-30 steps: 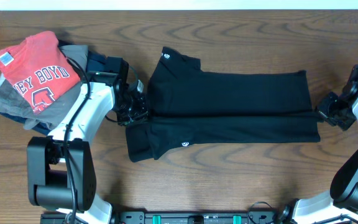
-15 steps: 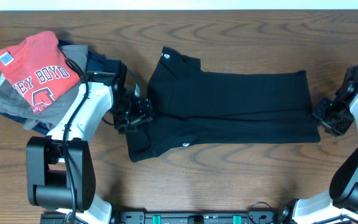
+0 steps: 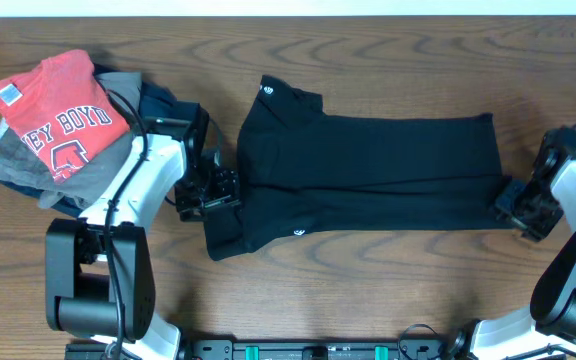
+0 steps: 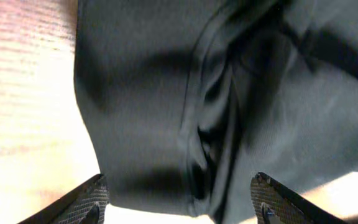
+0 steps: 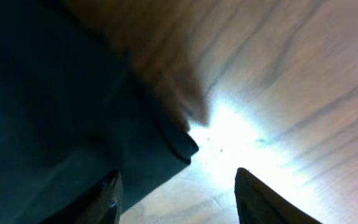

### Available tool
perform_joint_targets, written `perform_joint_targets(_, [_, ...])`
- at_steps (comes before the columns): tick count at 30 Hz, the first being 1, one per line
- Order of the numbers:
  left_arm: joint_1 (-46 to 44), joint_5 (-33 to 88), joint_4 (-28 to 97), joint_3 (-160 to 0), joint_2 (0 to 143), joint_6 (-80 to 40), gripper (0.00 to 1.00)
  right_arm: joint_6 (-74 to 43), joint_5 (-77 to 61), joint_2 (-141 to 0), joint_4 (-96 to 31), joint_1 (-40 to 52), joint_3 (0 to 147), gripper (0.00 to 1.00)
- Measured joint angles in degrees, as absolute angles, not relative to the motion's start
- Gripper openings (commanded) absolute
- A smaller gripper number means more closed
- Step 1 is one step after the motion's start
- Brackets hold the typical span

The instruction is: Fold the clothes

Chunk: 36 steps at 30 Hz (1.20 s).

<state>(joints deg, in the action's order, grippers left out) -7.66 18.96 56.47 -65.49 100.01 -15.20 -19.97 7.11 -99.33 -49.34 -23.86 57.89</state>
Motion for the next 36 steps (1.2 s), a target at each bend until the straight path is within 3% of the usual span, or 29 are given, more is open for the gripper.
perform_joint_targets(4, [-7.73,18.39,51.81,-60.16,100.01,-15.22,0.77,-19.97,6.44,-99.13,-44.69,-23.86,53.82,0.52])
perform_joint_targets(10, [-7.73,17.91,45.87,-54.52,100.03,-15.25,0.77,-19.88,3.66,-98.43,-41.21,-23.83,52.51,0.04])
perform_joint_targets(11, [-7.73,17.76,45.21,-54.11,99.94,-15.44,0.76,-20.12,3.31,-98.43,-41.01,-23.86,52.49,0.01])
perform_joint_targets(13, [-7.73,17.78,43.86,-53.41,99.24,-15.73,0.71,-20.36,3.18,-98.39,-41.12,-23.86,52.47,0.01])
perform_joint_targets(15, [-7.70,17.65,42.54,-52.73,98.61,-16.27,0.51,-20.38,3.38,-98.35,-41.74,-23.86,52.49,0.01])
perform_joint_targets(18, [-7.66,16.78,41.91,-52.27,98.56,-16.69,0.33,-21.32,5.43,-98.35,-44.95,-23.86,52.51,0.01])
perform_joint_targets(25, [-6.22,15.25,44.58,-52.01,98.59,-19.53,0.27,-27.09,13.82,-98.52,-51.90,-24.88,51.22,0.05])
perform_joint_targets(28, [-5.87,14.74,45.36,-51.96,98.59,-19.75,0.27,-28.27,14.66,-98.56,-51.59,-24.99,51.22,0.21])
perform_joint_targets(29, [-5.87,14.63,45.56,-51.96,98.59,-19.77,0.27,-28.75,14.79,-98.56,-51.57,-24.99,51.22,0.31])
perform_joint_targets(30, [-5.87,14.59,45.87,-51.96,98.59,-19.75,0.27,-29.10,15.05,-98.56,-51.62,-25.02,51.22,0.46])
perform_joint_targets(36, [-5.76,13.13,48.73,-52.97,98.56,-19.88,0.27,-29.15,17.21,-98.48,-52.80,-25.02,51.46,0.51])
